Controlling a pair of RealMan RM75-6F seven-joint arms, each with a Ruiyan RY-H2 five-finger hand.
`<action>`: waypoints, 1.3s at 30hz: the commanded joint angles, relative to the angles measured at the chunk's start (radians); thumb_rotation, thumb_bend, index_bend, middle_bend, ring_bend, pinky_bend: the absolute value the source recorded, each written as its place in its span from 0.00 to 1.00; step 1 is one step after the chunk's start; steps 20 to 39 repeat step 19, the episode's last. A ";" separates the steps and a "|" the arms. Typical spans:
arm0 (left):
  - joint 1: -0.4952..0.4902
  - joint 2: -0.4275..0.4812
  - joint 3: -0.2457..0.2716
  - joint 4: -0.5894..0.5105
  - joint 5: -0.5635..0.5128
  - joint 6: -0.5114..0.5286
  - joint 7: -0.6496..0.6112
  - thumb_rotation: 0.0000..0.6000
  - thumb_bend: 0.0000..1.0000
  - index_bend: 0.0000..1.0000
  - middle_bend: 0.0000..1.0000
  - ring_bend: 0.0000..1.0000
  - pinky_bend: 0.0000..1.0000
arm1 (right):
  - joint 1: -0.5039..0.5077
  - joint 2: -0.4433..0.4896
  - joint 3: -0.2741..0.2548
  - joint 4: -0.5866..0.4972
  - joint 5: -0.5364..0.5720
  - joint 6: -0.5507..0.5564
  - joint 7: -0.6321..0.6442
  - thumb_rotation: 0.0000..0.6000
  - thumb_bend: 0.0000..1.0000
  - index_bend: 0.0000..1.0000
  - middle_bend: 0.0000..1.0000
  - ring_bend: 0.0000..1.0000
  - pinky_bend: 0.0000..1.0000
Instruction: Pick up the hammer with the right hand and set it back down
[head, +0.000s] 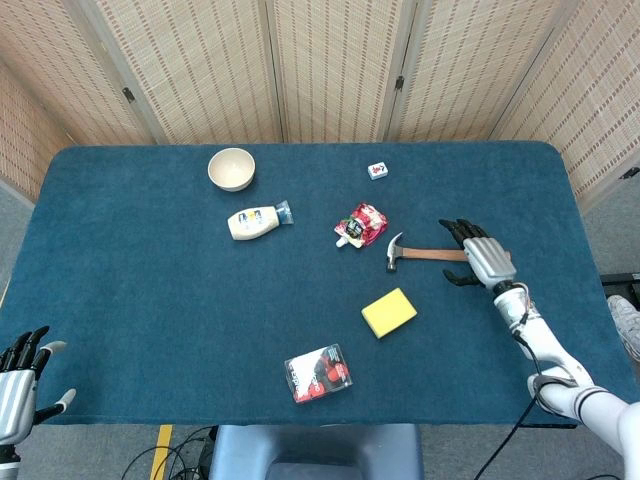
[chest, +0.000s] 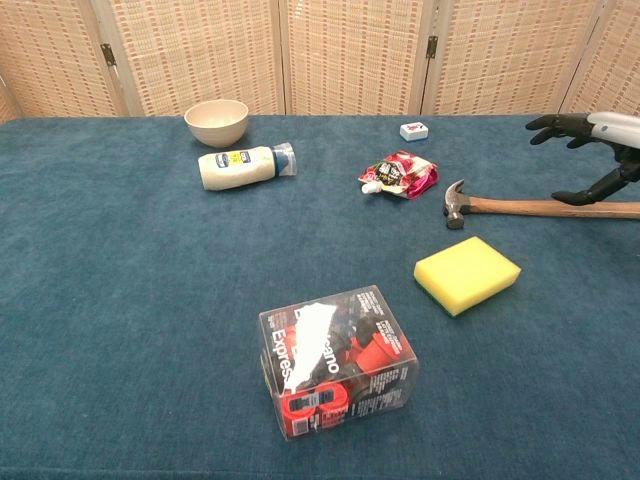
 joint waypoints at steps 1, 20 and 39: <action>0.000 -0.001 -0.001 0.002 0.001 0.002 -0.002 1.00 0.20 0.30 0.13 0.12 0.21 | -0.064 0.073 -0.014 -0.095 -0.004 0.083 -0.059 1.00 0.25 0.00 0.14 0.02 0.11; -0.021 -0.039 -0.015 0.025 0.033 0.014 -0.005 1.00 0.20 0.30 0.13 0.12 0.21 | -0.407 0.283 -0.077 -0.427 0.003 0.489 -0.311 1.00 0.32 0.27 0.40 0.24 0.28; -0.021 -0.039 -0.015 0.025 0.033 0.014 -0.005 1.00 0.20 0.30 0.13 0.12 0.21 | -0.407 0.283 -0.077 -0.427 0.003 0.489 -0.311 1.00 0.32 0.27 0.40 0.24 0.28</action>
